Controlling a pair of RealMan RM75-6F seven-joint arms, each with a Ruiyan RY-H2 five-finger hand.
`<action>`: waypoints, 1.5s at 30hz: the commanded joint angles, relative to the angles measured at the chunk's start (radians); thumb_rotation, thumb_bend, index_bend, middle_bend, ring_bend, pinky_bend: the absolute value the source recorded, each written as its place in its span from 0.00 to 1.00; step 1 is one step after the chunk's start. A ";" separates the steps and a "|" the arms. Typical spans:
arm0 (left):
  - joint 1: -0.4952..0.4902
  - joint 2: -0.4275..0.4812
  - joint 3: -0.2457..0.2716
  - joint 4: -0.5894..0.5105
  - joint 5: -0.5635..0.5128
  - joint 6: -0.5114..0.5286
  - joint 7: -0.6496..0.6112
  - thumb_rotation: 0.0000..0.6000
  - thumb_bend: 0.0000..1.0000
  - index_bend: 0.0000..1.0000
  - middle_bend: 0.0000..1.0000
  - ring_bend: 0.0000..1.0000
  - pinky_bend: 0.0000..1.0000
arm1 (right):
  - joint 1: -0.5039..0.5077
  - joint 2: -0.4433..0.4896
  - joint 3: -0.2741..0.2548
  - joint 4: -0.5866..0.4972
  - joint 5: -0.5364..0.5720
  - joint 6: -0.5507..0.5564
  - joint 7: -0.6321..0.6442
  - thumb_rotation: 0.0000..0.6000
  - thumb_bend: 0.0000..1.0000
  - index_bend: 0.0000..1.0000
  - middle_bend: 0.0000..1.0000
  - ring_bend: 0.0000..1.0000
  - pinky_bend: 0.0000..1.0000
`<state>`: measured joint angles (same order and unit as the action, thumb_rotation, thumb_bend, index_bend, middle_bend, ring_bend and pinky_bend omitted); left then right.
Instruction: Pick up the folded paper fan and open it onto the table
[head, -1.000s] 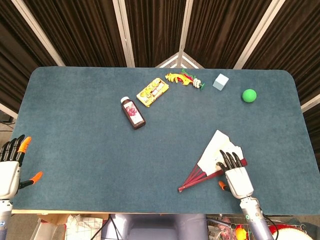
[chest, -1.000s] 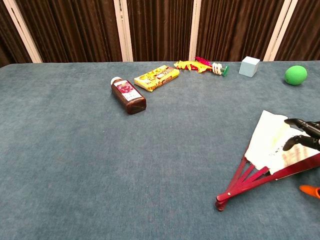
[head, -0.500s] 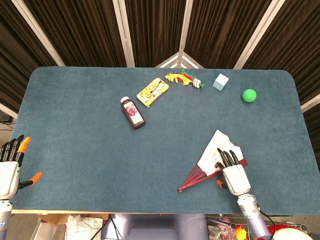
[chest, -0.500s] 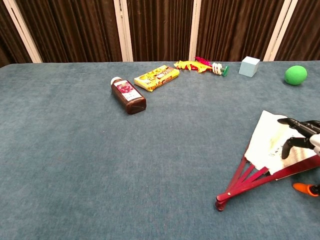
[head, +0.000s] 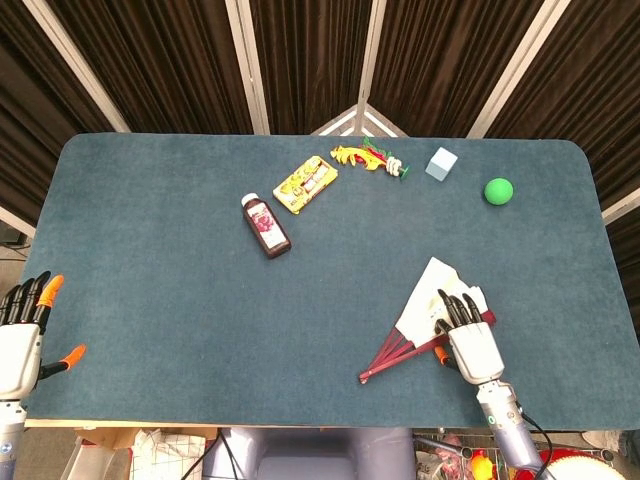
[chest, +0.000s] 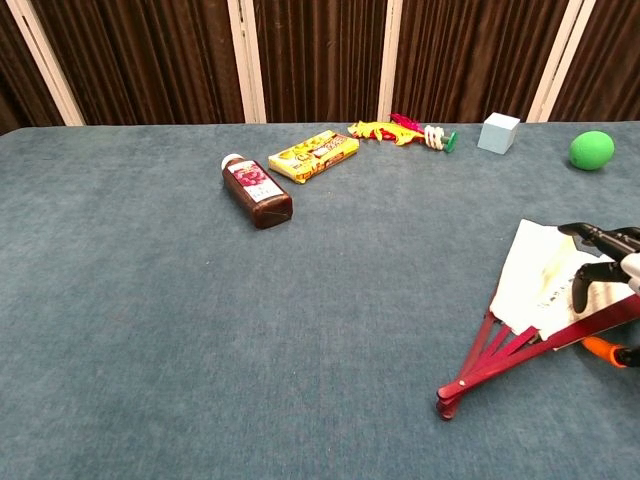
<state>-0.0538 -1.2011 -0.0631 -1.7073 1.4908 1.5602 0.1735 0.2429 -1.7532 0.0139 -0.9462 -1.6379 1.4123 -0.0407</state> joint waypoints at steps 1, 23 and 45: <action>0.000 -0.001 0.000 0.000 0.000 0.001 0.002 1.00 0.22 0.04 0.00 0.00 0.00 | 0.001 -0.003 -0.002 0.009 0.003 -0.003 0.002 1.00 0.31 0.53 0.09 0.15 0.12; 0.002 -0.001 0.005 -0.003 0.011 0.004 0.002 1.00 0.22 0.04 0.00 0.00 0.00 | 0.022 -0.041 -0.015 0.078 -0.009 0.010 0.041 1.00 0.39 0.60 0.12 0.18 0.14; 0.005 0.002 0.012 -0.008 0.024 0.007 0.000 1.00 0.22 0.05 0.00 0.00 0.00 | 0.061 0.070 0.062 -0.035 -0.023 0.144 0.045 1.00 0.42 0.61 0.13 0.18 0.14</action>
<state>-0.0486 -1.1996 -0.0513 -1.7147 1.5143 1.5672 0.1736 0.2976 -1.6987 0.0671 -0.9629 -1.6572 1.5454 0.0102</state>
